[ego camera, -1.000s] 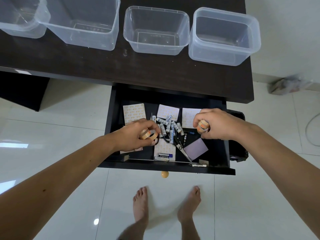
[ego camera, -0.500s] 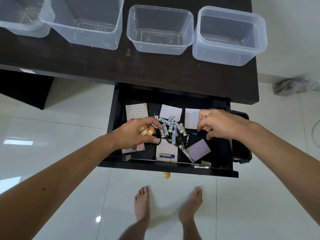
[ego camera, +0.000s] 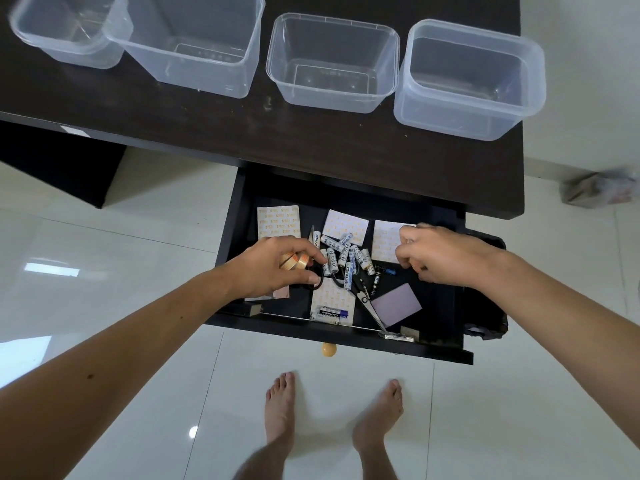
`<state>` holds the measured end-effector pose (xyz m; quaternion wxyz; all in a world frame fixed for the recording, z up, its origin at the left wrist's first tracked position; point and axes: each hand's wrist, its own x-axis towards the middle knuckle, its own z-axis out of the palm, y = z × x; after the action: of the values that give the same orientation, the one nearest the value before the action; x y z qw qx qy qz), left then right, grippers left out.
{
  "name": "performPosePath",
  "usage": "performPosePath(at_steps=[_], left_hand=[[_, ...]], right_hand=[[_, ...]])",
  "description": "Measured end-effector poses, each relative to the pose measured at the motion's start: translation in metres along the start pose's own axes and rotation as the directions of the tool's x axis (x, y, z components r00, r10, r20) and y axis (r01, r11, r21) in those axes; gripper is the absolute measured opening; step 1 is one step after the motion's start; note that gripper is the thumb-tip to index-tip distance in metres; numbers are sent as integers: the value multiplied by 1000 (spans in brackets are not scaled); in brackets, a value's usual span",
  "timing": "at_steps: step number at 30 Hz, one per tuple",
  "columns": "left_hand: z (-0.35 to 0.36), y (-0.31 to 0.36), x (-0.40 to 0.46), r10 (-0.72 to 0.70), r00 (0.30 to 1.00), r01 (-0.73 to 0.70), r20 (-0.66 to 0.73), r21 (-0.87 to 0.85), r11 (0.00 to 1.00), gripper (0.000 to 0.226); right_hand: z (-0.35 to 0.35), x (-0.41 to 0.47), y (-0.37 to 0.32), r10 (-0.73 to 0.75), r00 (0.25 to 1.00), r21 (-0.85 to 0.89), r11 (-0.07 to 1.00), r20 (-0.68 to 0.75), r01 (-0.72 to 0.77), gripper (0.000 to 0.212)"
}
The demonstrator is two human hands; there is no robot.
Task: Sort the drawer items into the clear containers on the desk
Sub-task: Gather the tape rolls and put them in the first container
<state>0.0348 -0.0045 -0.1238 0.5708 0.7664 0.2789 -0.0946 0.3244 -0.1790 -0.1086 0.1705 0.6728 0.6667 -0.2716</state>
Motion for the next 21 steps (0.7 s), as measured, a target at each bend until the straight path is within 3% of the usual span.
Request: performPosePath(at_steps=[5, 9, 14, 21], left_hand=[[-2, 2, -4, -10, 998, 14, -65, 72, 997, 24], [-8, 4, -10, -30, 992, 48, -120, 148, 988, 20], [-8, 8, -13, -157, 962, 209, -221, 237, 949, 17], [16, 1, -14, -317, 857, 381, -406, 86, 921, 67]], right_hand=[[-3, -12, -4, 47, 995, 303, 953, -88, -18, 18], [-1, -15, -10, 32, 992, 380, 925, -120, 16, 18], [0, -8, -19, -16, 972, 481, 867, -234, 130, 21], [-9, 6, -18, -58, 947, 550, 802, -315, 232, 18]])
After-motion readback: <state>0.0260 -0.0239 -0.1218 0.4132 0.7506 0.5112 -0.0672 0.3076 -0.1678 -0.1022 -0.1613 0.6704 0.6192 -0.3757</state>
